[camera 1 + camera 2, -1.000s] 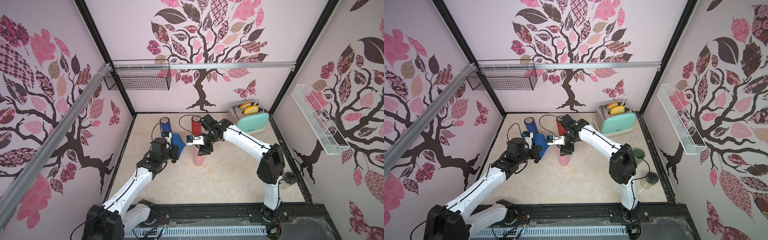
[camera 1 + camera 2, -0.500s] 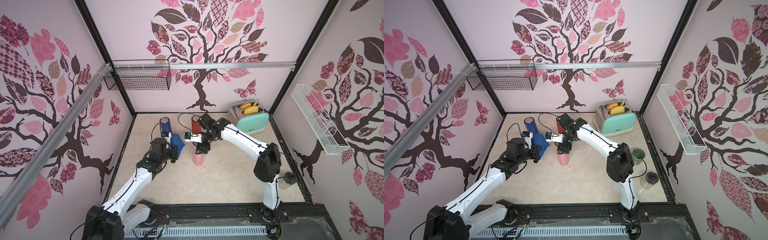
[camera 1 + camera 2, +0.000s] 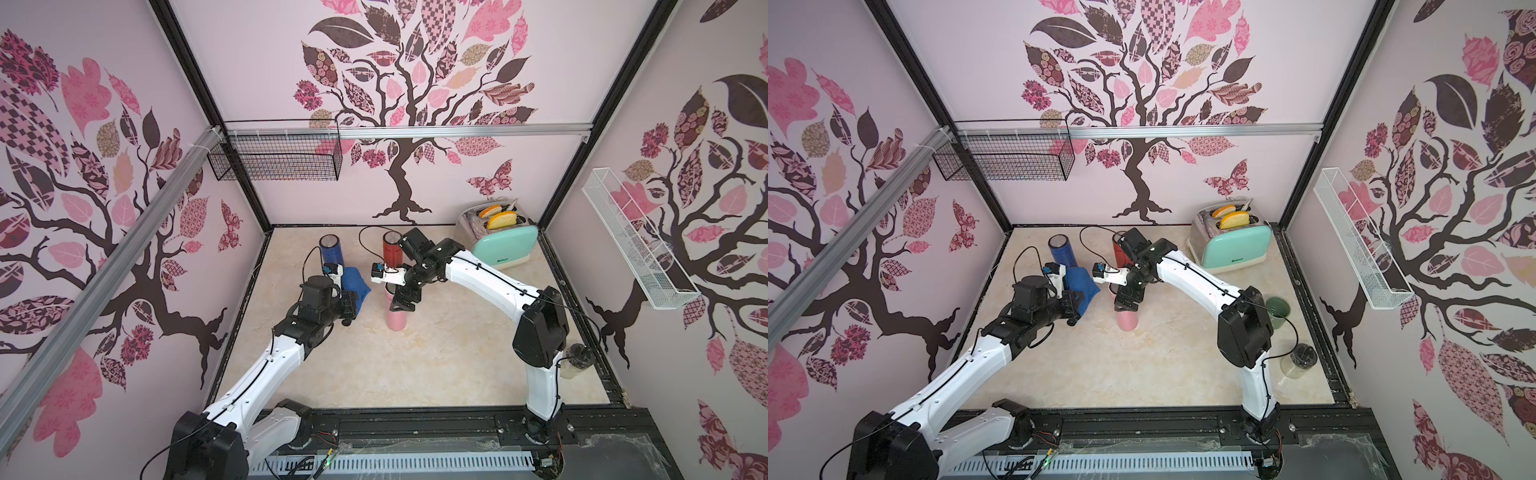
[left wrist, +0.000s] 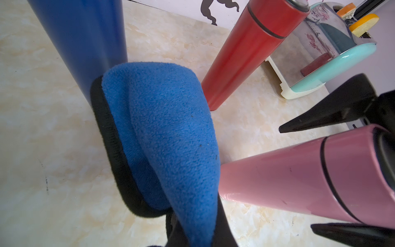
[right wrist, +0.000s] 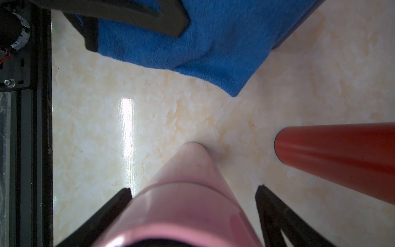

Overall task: Wipe the surface of the thermos
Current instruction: Place the thermos at the center of the board.

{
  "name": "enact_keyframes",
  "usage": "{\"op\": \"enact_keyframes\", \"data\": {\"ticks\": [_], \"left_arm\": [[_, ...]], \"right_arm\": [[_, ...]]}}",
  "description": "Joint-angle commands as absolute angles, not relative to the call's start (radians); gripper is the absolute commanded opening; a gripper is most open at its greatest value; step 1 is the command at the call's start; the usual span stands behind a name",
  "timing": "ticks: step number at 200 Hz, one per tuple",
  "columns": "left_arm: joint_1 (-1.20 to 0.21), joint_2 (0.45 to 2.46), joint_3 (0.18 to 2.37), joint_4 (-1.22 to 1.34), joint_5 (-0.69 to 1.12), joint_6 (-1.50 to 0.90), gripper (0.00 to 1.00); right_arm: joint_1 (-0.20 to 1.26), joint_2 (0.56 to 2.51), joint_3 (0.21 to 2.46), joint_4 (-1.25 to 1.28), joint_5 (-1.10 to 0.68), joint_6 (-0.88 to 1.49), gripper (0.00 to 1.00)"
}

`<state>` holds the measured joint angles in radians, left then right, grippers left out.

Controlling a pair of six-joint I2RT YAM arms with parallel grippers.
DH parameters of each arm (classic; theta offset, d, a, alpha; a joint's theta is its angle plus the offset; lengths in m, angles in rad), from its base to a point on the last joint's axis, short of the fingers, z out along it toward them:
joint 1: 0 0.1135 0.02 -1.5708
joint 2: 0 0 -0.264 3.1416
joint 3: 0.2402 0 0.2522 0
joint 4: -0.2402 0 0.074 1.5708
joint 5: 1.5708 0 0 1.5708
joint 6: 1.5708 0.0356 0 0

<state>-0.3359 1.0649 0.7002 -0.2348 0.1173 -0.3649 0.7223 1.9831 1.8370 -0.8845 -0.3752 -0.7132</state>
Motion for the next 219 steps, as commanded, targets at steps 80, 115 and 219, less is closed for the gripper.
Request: {"op": "enact_keyframes", "data": {"ticks": [80, 115, 219], "left_arm": [[-0.332, 1.044, 0.698, -0.244, 0.121, -0.341, 0.0], [-0.331, 1.045, 0.701, -0.248, 0.125, -0.339, 0.0], [-0.331, 1.034, 0.71, -0.262, 0.121, -0.334, 0.0]], "right_arm": [[0.687, 1.925, 1.783, -0.858, -0.461, -0.673, 0.96], [0.675, 1.872, 1.682, -0.723, -0.52, -0.641, 0.97], [0.672, 1.788, 1.394, -0.278, -0.611, -0.451, 0.97]]}}
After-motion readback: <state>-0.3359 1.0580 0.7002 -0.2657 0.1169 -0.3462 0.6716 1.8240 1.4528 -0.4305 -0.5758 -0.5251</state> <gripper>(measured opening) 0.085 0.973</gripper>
